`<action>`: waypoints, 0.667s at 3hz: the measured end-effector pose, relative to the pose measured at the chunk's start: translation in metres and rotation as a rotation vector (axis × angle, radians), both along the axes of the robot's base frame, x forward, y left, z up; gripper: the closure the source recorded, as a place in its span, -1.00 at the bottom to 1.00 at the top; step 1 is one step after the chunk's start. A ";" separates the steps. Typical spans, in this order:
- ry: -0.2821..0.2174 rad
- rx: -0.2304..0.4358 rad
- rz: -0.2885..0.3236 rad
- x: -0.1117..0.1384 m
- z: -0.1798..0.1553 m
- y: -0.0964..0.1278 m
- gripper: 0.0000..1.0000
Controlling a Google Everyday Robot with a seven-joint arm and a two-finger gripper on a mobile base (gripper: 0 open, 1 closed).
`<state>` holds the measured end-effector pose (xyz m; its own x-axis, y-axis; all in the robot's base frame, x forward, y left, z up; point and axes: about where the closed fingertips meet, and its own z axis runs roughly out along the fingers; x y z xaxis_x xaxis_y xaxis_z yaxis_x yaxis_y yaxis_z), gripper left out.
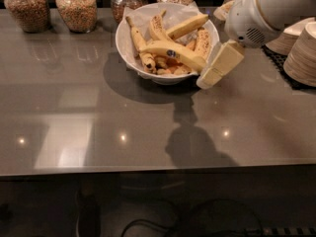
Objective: Pick banana from white bowl
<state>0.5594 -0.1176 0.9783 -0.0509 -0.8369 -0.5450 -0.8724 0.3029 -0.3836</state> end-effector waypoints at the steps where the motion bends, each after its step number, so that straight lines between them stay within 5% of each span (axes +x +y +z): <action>1: -0.016 0.041 0.019 0.029 -0.006 0.015 -1.00; 2: -0.017 0.058 0.024 0.052 -0.013 0.028 -1.00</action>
Offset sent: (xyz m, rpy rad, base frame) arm 0.0820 0.0412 -0.0227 0.0799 -0.0173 0.0246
